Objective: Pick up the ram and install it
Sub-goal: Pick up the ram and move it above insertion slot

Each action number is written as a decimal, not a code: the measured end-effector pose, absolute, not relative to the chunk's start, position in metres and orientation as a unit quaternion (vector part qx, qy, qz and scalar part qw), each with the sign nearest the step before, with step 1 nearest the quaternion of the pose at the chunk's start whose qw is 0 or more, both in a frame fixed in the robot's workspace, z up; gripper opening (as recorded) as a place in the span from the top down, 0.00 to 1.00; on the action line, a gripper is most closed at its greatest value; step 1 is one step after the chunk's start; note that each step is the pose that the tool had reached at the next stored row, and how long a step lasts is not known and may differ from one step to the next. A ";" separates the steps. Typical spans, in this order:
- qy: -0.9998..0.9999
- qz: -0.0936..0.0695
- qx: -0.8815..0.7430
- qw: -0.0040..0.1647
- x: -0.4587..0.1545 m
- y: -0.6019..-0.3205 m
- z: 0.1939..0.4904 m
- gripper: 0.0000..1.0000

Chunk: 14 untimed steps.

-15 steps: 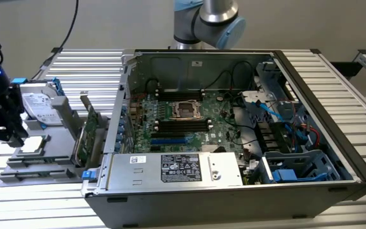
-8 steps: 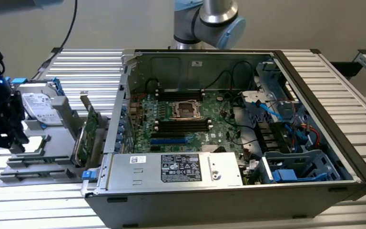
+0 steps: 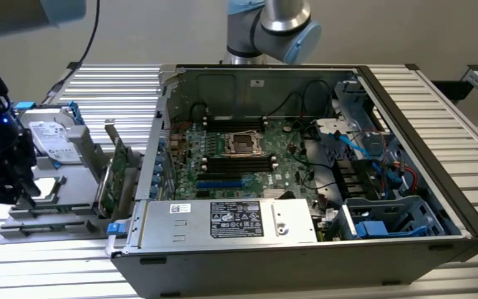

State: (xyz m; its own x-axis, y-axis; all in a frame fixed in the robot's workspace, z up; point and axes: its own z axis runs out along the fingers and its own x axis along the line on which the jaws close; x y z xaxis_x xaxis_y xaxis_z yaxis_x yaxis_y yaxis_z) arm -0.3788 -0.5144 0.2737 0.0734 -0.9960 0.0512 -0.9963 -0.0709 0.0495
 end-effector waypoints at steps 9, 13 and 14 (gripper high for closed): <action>-0.683 0.000 0.730 0.034 -0.379 -0.515 0.257 0.70; -0.683 0.000 0.730 0.034 -0.379 -0.516 0.250 0.70; -0.683 0.000 0.730 0.033 -0.379 -0.517 0.248 0.70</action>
State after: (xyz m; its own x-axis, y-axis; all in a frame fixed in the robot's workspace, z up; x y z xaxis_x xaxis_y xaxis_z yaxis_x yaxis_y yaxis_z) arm -0.3786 -0.5167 0.2482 0.0678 -0.9967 0.0455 -0.9966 -0.0655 0.0490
